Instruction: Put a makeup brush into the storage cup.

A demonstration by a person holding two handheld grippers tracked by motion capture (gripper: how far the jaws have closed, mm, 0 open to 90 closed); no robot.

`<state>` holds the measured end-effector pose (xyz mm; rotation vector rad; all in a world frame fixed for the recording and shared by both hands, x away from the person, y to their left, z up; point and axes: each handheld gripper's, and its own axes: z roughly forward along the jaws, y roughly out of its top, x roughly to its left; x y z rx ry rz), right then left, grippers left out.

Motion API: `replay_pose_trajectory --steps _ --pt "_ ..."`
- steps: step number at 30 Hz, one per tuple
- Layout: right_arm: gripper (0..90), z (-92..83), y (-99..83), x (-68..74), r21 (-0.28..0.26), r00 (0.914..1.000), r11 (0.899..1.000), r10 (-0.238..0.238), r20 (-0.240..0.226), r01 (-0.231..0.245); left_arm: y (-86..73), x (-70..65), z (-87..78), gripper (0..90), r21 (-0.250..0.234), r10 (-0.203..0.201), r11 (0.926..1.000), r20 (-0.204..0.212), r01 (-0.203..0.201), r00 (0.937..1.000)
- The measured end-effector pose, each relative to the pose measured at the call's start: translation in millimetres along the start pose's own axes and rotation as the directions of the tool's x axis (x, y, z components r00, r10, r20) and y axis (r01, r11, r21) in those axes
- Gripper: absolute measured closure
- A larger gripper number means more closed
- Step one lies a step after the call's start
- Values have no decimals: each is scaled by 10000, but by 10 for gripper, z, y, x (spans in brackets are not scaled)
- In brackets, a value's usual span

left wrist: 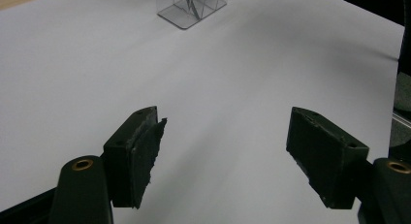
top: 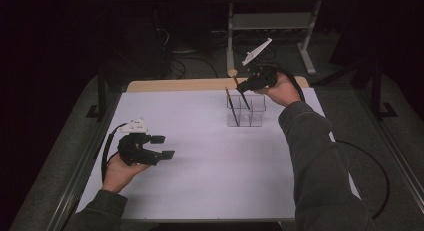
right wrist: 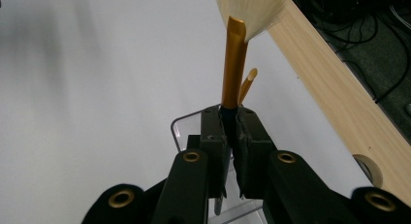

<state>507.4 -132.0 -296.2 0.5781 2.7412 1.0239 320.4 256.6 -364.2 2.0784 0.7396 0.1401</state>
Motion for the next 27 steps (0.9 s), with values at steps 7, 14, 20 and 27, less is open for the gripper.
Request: replay_pose_trajectory --steps 7,14,20,27 --pt "826 21 -63 -10 -32 9999 9999 118 -17 -118 0 1 12 272 46 43 10000 7 -43 10000" --pt "825 52 -104 -9 -41 9998 9998 198 -9 -198 0 -8 10 274 42 84 10000 28 -84 10000" --pt "824 72 -186 -26 -46 9989 9989 474 7 -474 -2 -13 16 274 -28 20 10000 34 -20 10000" --pt "824 84 -208 -28 -49 9984 9984 564 -59 -565 -1 -15 21 274 -3 -15 10000 56 15 10000"
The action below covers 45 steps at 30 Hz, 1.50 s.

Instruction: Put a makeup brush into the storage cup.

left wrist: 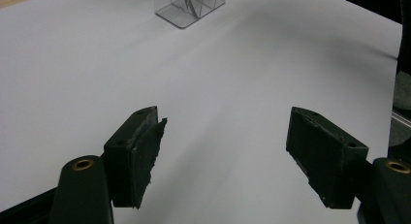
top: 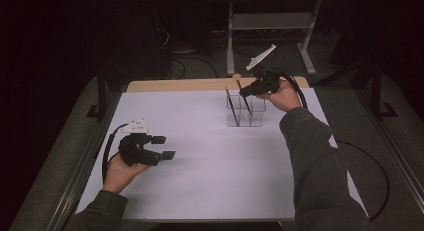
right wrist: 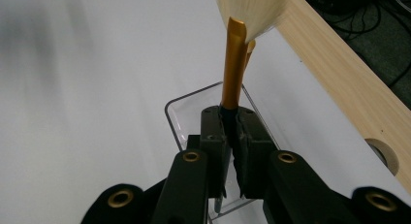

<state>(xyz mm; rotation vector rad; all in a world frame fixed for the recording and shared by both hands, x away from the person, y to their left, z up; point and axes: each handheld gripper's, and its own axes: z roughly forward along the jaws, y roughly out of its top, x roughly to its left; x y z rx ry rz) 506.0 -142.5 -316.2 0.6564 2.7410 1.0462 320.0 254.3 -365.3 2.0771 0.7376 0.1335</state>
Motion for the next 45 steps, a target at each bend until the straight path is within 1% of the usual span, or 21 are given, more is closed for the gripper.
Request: replay_pose_trajectory --steps 1,2,4,5,7,14,20,21,23,27,28,31,32,33,34,36,37,39,41,43,45 --pt "824 1 -1 5 29 10000 10000 62 14 -63 0 -2 1 274 2 5 10000 5 -5 10000" --pt "824 9 -9 -4 -37 10000 10000 -62 41 62 1 -3 0 274 0 20 10000 0 -20 10000" --pt "824 13 -24 -6 -25 10000 10000 -46 17 46 1 -3 -1 274 19 32 10000 -8 -32 10000" --pt "824 9 -26 11 44 9998 9998 191 -6 -191 1 -3 -1 275 9 42 10000 -16 -42 10000" --pt "823 19 -45 -1 -23 10000 10000 81 15 -81 2 -4 -5 275 50 95 9999 -38 -95 9999" --pt "822 26 -87 -8 -25 10000 10000 79 22 -79 6 -8 -6 275 29 90 10000 -43 -90 9999" --pt "820 15 -102 16 9 9993 9993 373 -50 -373 9 -13 4 277 4 103 9999 -38 -103 9999" --pt "818 21 -110 5 -16 9998 9998 218 -8 -218 12 -16 5 277 4 92 10000 -41 -92 9999" --pt "814 25 -118 8 3 9999 9999 167 19 -167 16 -22 6 277 -13 70 10000 -24 -70 10000" --pt "773 24 -138 28 -103 9997 9997 242 6 -242 20 -26 6 277 0 117 9999 -38 -117 9999" --pt "754 23 -149 25 -93 9998 9998 180 41 -180 20 -26 7 277 19 123 9999 -35 -123 9999" --pt "744 12 -174 49 -116 9988 9988 482 -42 -482 24 -30 11 277 31 168 9999 -16 -168 9999" --pt "738 11 -191 35 -208 9996 9994 269 56 -268 25 -31 12 277 39 169 9999 -18 -169 9999" --pt "733 -2 -194 59 -185 9982 9981 594 -10 -594 25 -32 13 277 47 160 9999 -14 -160 9999" --pt "730 -5 -215 41 -277 9994 9991 328 67 -326 25 -33 13 276 38 153 9999 -12 -153 9999" --pt "722 -20 -234 50 -323 9991 9986 410 61 -408 29 -39 12 276 16 169 9999 -17 -169 9999" --pt "719 -41 -242 78 -364 9976 9970 688 -4 -688 31 -40 11 276 20 174 9998 -19 -174 9998" --pt "711 -64 -261 93 -424 9975 9966 711 -16 -711 37 -46 13 276 13 168 9999 -28 -168 9999" --pt "698 -80 -286 96 -528 9984 9970 572 17 -571 46 -48 22 274 7 252 9997 -8 -252 9997" --pt "686 -110 -306 121 -560 9970 9954 773 -14 -773 56 -57 27 274 7 252 9997 2 -252 9997" --pt "669 -124 -335 108 -707 9982 9957 604 -9 -603 65 -60 32 273 12 285 9996 4 -285 9996"
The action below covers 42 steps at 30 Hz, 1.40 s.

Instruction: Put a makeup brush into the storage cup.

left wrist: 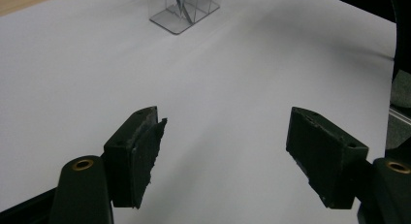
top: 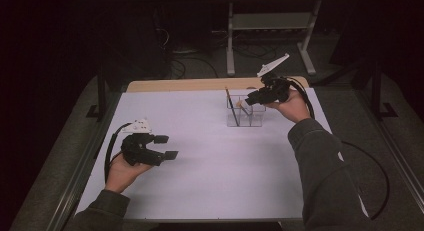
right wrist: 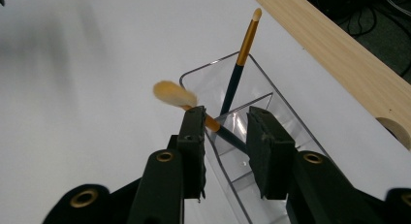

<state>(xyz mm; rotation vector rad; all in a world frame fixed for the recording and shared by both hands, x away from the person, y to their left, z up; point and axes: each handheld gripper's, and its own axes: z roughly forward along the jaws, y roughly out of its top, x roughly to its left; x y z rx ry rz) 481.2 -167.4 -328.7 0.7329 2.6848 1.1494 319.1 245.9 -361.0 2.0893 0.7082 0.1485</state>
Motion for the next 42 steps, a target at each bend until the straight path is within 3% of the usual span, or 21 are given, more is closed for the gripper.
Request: replay_pose_trajectory --steps 2,12,23,30,42 --pt "649 -36 -26 29 -59 9992 9992 392 -50 -393 2 -4 6 271 13 -3 10000 11 3 10000" --pt "571 -94 -197 92 -335 9974 9969 718 11 -718 8 -33 4 252 -96 38 9999 25 -38 10000" --pt "515 -128 -278 192 -491 9975 9964 694 99 -688 -8 -70 -24 243 -100 16 9999 -40 -16 10000" --pt "483 -130 -308 200 -529 9963 9949 860 84 -854 -20 -59 -23 239 -55 30 10000 -77 -31 10000" --pt "425 -195 -369 245 -804 9969 9940 756 226 -735 -26 -65 -20 236 -69 -2 10000 -99 2 10000"
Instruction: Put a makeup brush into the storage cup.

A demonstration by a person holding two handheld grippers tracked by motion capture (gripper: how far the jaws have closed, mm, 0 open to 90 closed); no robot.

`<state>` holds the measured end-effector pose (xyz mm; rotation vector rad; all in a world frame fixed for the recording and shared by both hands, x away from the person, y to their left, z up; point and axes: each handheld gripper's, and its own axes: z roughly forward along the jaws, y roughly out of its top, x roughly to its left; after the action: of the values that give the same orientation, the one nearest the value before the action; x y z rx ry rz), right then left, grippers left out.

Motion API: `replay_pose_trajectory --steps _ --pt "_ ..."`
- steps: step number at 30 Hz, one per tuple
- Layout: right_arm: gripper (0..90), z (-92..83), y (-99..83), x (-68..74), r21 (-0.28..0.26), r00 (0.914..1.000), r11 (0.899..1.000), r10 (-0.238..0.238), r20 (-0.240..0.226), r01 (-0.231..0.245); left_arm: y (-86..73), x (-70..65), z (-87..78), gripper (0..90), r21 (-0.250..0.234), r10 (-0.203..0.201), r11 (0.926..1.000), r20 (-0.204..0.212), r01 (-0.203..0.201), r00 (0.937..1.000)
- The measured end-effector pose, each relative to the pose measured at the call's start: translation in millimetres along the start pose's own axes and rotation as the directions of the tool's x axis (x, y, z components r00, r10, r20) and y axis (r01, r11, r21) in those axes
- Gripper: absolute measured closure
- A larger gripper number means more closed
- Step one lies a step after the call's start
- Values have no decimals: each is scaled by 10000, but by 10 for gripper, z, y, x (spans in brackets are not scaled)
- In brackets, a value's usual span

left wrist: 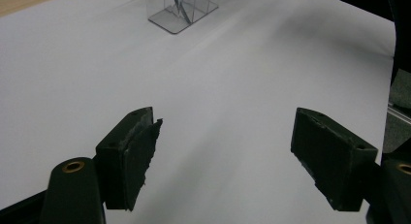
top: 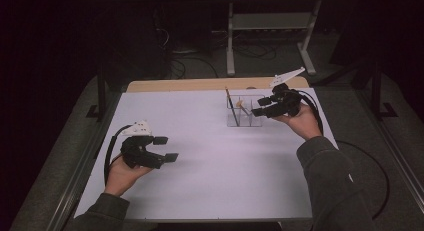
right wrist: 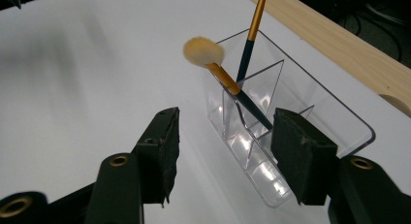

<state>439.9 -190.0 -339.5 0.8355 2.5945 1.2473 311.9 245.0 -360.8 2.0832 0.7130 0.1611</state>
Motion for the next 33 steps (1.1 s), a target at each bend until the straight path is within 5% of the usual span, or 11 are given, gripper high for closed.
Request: replay_pose_trajectory --steps 33 --pt "303 -172 -258 182 -506 9997 9984 261 34 -258 -42 43 -63 215 -218 -198 9996 -382 190 9991"
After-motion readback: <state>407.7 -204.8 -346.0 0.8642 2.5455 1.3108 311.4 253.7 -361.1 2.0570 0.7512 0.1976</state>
